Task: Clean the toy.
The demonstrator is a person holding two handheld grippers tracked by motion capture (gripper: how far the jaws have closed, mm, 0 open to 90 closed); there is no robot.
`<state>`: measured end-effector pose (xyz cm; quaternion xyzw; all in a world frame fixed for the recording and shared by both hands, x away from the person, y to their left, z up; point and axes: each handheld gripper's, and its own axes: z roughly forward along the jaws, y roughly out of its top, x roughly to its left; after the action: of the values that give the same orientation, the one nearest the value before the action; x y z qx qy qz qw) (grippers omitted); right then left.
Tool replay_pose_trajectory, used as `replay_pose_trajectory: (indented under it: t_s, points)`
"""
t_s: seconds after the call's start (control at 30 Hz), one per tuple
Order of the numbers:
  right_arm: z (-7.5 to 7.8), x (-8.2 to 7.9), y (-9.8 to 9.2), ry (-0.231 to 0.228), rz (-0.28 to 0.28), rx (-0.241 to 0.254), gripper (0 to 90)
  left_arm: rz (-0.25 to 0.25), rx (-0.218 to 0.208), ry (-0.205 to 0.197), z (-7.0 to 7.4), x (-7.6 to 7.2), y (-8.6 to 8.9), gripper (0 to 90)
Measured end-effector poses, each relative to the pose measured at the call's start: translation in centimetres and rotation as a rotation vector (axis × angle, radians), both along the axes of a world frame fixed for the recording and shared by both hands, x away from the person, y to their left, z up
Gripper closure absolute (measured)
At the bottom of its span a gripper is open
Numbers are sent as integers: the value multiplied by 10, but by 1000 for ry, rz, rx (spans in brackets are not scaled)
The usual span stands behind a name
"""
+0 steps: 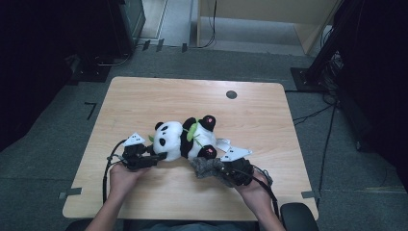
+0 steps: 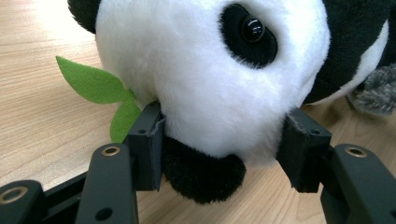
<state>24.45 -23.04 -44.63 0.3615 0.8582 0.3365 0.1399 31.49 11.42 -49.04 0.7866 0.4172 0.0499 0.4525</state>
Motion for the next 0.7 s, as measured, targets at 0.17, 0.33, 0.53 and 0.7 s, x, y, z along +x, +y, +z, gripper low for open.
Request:
replay_pose_trajectory:
  t_s: [0.17,0.33,0.53,0.7]
  points:
    - [2,-2,-2,18,5,32,795,2,0,2,0,0,0,413]
    - [5,-4,8,29,51,68,796,2,1,1,0,0,1,413]
    - [13,-5,37,30,137,117,796,5,2,3,0,0,0,413]
    - [15,6,72,30,203,137,796,5,2,4,0,0,0,413]
